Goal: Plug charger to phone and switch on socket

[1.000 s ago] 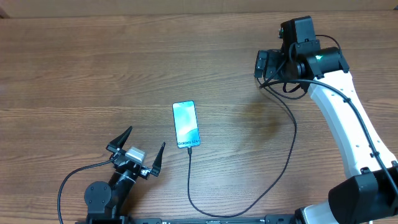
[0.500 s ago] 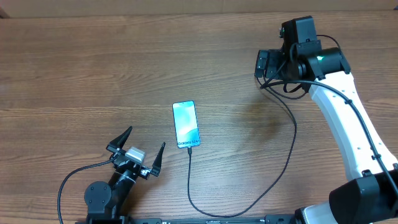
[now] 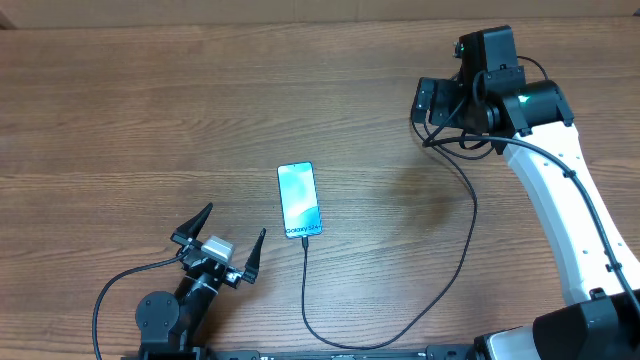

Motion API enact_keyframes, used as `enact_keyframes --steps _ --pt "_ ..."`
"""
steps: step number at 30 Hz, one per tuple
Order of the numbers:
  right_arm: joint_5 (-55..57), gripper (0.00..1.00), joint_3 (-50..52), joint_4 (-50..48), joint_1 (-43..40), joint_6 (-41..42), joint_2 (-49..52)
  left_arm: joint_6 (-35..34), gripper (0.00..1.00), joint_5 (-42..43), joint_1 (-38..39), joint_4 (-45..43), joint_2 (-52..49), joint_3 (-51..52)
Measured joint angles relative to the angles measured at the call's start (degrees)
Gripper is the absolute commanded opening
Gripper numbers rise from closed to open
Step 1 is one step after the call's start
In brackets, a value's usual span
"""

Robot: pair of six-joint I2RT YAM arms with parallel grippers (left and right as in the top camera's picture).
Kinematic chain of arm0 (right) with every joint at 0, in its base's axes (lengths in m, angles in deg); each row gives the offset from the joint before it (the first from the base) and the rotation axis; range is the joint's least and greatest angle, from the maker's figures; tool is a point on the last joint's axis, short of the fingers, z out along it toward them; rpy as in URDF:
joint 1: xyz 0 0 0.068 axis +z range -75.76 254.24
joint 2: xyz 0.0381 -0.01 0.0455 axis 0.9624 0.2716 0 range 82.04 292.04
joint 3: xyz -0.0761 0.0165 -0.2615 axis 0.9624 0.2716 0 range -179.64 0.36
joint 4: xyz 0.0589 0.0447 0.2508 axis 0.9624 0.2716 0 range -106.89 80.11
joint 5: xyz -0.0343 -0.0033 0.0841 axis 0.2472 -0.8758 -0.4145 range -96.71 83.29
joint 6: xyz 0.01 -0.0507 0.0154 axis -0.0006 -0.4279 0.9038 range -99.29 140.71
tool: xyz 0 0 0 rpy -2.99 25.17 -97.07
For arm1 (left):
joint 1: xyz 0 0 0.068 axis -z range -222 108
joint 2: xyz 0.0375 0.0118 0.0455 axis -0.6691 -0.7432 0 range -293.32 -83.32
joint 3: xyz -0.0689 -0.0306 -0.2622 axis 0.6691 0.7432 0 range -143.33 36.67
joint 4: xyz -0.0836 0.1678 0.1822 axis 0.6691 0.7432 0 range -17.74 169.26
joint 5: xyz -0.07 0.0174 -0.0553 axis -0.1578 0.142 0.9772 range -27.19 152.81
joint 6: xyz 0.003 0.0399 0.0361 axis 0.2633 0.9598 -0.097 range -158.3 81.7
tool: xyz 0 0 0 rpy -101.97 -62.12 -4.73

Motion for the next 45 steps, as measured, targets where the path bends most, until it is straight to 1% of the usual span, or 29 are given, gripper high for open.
enact_keyframes --steps 14,22,27,34,45 --pt "0.0 1.00 0.0 0.0 0.0 0.0 -0.6 0.0 1.00 0.0 0.0 0.0 0.0 0.0" --pt "0.0 1.00 2.2 -0.1 0.0 0.0 -7.5 0.0 1.00 0.0 0.0 0.0 0.0 0.0" --pt "0.0 1.00 7.7 0.0 0.0 0.0 -13.1 0.0 1.00 0.0 0.0 0.0 0.0 0.0" --pt "0.0 1.00 18.0 0.0 0.0 0.0 -20.1 0.0 1.00 0.0 0.0 0.0 0.0 0.0" --pt "0.0 1.00 29.8 0.2 0.0 0.0 -31.3 0.0 0.99 0.0 0.0 0.0 0.0 0.0"
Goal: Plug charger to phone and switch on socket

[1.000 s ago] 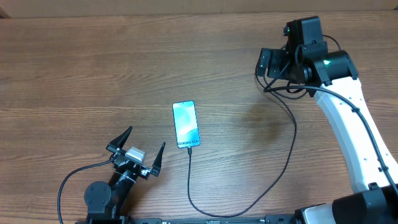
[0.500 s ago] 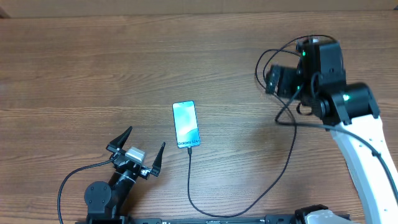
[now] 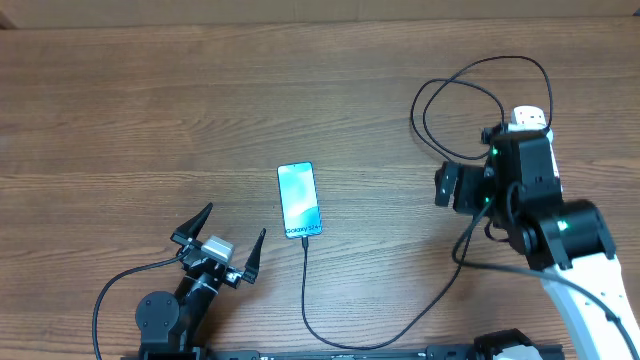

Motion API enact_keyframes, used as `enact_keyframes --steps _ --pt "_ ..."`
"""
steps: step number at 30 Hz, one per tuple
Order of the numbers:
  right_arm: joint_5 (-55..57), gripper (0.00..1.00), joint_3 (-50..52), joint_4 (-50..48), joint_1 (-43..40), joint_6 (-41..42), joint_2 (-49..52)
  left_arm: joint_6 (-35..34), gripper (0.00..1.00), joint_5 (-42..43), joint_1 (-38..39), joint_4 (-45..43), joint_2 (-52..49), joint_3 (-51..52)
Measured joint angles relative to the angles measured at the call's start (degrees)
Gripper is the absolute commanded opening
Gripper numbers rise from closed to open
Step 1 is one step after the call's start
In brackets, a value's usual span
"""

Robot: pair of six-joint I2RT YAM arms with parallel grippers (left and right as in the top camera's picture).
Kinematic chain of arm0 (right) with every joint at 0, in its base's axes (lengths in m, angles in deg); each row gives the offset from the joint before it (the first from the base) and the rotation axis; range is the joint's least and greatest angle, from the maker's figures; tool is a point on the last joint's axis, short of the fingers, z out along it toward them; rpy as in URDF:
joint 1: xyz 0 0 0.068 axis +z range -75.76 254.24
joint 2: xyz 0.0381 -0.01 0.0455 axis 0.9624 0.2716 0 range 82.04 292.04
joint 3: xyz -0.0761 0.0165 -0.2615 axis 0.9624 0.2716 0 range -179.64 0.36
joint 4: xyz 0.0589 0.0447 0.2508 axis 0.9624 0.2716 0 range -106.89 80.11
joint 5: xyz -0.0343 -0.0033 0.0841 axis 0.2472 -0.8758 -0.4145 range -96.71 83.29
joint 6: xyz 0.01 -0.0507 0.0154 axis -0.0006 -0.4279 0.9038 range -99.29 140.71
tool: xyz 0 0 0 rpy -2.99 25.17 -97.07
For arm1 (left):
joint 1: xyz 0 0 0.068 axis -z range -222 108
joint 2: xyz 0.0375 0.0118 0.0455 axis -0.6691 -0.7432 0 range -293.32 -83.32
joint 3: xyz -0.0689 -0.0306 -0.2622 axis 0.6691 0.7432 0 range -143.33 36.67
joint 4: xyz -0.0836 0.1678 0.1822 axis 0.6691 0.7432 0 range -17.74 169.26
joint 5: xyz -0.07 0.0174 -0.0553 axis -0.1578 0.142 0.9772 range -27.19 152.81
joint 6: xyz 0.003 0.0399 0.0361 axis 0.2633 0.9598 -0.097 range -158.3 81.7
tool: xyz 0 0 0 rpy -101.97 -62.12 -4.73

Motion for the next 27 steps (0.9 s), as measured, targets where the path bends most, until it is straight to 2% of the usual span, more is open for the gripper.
enact_keyframes --steps 11,22,24,27 --pt "0.0 1.00 10.2 0.0 0.0 0.0 -10.1 0.0 1.00 0.0 0.0 0.0 0.0 0.0" --pt "0.3 1.00 16.1 0.0 0.0 0.0 -17.0 0.0 0.99 0.0 0.0 0.0 0.0 0.0" --pt "1.0 1.00 17.2 -1.1 0.0 0.0 -18.4 0.0 1.00 0.0 0.0 0.0 0.0 0.0" --pt "2.2 1.00 20.7 -9.2 0.0 0.0 -21.3 0.0 1.00 0.0 0.0 0.0 0.0 0.0"
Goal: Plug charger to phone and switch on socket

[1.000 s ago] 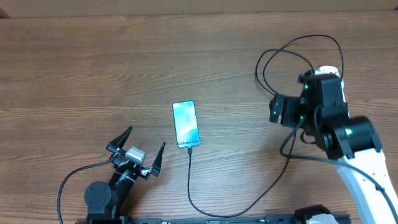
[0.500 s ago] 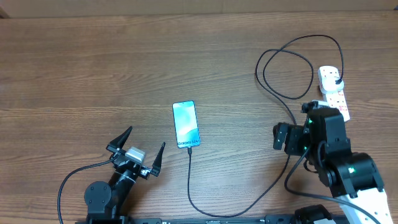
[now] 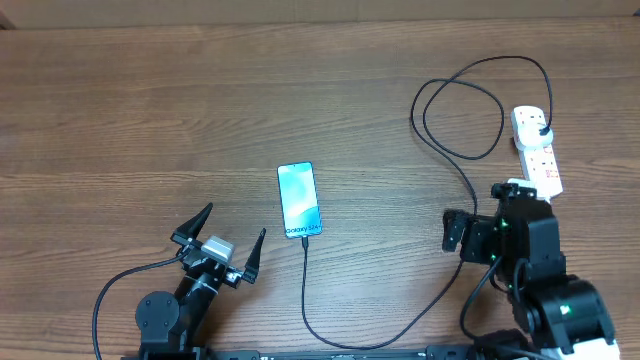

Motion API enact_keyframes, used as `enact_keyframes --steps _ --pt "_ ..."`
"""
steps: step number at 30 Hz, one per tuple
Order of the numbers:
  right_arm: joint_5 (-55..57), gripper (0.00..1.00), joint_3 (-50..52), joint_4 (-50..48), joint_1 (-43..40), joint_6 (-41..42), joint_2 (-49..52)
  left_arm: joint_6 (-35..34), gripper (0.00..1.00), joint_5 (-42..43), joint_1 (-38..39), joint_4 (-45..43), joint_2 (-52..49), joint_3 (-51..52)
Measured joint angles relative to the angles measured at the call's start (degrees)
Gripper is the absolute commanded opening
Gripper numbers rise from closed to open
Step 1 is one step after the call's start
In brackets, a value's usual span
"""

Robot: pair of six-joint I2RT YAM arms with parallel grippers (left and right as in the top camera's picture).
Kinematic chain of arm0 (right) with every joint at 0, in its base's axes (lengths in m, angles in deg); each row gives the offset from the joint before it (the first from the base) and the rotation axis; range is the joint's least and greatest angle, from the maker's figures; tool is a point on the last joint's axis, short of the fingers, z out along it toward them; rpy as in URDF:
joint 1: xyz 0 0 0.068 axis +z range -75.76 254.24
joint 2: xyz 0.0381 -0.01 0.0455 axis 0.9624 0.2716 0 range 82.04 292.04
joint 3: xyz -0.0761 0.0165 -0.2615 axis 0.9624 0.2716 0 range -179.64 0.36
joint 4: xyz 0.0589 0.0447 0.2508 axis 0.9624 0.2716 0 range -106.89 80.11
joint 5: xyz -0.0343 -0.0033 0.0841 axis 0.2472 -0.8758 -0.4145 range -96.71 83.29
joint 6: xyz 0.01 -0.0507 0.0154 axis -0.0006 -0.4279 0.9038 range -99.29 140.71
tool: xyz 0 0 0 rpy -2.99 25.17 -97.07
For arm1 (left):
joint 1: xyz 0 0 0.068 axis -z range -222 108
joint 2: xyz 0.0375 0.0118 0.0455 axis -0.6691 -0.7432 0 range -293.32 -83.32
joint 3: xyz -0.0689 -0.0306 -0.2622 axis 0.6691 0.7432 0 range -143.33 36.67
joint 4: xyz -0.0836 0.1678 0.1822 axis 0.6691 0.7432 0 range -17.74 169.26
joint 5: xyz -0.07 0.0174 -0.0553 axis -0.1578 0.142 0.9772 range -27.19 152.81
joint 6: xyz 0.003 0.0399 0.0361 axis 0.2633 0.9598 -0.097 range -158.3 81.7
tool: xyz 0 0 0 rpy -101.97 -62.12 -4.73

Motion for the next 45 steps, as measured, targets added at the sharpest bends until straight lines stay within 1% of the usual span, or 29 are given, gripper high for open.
enact_keyframes --steps 2,5,6,9,14,16,29,36,40,45 --pt "0.5 1.00 2.8 -6.9 0.0 0.0 -1.8 0.0 1.00 0.0 0.0 0.0 0.0 0.0" --pt "0.8 1.00 8.9 -23.4 0.0 0.0 -5.1 0.0 1.00 0.0 0.0 0.0 0.0 0.0" --pt "0.8 1.00 9.6 -25.3 0.0 0.0 -5.5 0.0 1.00 0.0 0.0 0.0 0.0 0.0" --pt "0.8 1.00 14.7 -39.5 0.0 0.0 -8.1 0.0 1.00 0.0 0.0 0.0 0.0 0.0" --pt "0.6 1.00 20.6 -52.8 0.0 0.0 -12.5 0.0 1.00 0.0 0.0 0.0 0.0 0.0" --pt "0.4 1.00 22.4 -55.2 0.0 0.0 -14.1 0.0 1.00 0.0 0.0 0.0 0.0 0.0" --pt "-3.7 1.00 38.2 -60.4 0.0 0.0 -25.4 0.0 1.00 0.0 0.0 0.0 0.0 0.0" --pt "-4.1 1.00 38.8 -51.8 0.0 0.1 -30.7 0.0 1.00 0.0 0.0 0.0 0.0 0.0" --pt "-4.2 1.00 38.8 -44.7 0.0 0.0 -34.3 0.0 1.00 0.0 0.0 0.0 0.0 0.0" --pt "-5.7 1.00 38.8 -44.4 0.0 -0.1 -38.2 0.0 1.00 0.0 0.0 0.0 0.0 0.0"
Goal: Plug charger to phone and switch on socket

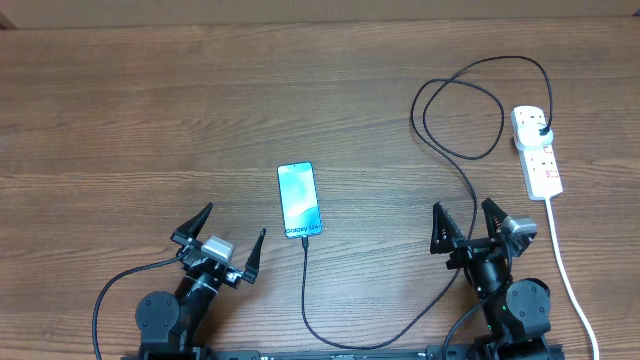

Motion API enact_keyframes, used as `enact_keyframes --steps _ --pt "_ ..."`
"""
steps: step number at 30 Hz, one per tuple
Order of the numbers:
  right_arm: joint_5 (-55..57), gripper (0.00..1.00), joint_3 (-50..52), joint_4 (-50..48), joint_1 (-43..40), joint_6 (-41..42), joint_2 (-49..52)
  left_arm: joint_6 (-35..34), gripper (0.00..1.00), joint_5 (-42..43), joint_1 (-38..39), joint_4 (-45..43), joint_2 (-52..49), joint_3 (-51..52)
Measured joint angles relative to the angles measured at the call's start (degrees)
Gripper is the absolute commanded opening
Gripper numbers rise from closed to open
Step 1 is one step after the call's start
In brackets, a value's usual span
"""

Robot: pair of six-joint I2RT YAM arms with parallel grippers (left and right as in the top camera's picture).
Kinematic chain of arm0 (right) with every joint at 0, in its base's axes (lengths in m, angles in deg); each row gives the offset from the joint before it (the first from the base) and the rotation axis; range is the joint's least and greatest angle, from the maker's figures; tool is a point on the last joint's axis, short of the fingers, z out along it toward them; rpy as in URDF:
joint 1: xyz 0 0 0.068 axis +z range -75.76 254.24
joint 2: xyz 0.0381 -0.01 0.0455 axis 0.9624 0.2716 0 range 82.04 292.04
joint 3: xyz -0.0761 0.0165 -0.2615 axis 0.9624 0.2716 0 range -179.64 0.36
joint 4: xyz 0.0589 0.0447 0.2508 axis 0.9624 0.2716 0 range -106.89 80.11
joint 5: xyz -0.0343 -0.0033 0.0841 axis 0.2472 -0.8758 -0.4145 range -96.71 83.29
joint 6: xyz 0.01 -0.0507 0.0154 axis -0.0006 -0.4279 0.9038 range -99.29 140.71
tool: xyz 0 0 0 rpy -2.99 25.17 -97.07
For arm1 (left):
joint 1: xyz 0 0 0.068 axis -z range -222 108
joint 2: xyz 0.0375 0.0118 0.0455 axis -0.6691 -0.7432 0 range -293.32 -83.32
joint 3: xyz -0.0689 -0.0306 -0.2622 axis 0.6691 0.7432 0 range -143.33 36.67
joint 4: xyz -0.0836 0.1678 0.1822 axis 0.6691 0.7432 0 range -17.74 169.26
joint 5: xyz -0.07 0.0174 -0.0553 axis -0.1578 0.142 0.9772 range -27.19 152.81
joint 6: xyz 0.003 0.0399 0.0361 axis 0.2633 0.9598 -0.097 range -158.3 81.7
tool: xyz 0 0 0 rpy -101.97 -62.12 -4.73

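The phone [299, 200] lies face up mid-table with its screen lit. A black cable [306, 290] is plugged into its near end. That cable loops right and back to a black plug in the white socket strip [536, 152] at the far right. My left gripper [222, 237] sits open near the front edge, left of the phone, holding nothing. Open and holding nothing as well, my right gripper [465, 221] rests near the front edge, below the strip and beside the cable.
The strip's white lead [568, 270] runs down the right side toward the front edge. The black cable makes a wide loop [460, 110] at the back right. Both arm bases stand at the front edge of the wooden table [150, 110].
My right arm has drawn back from just below the socket strip to the front edge, its fingers now spread open. Phone, cable, strip and left arm are unchanged.
My right arm first reached over the back right, covering the socket strip. It then stood lower, with the strip's top showing. Then the strip was fully in view with the arm below it. Now the arm rests at the front edge. The phone stayed lit throughout.
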Motion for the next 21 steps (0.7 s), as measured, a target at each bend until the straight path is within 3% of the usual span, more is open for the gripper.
enact_keyframes --steps 21 --pt "-2.7 1.00 0.0 0.0 0.0 -2.4 -1.2 0.0 1.00 0.0 0.0 0.0 0.0 0.0"
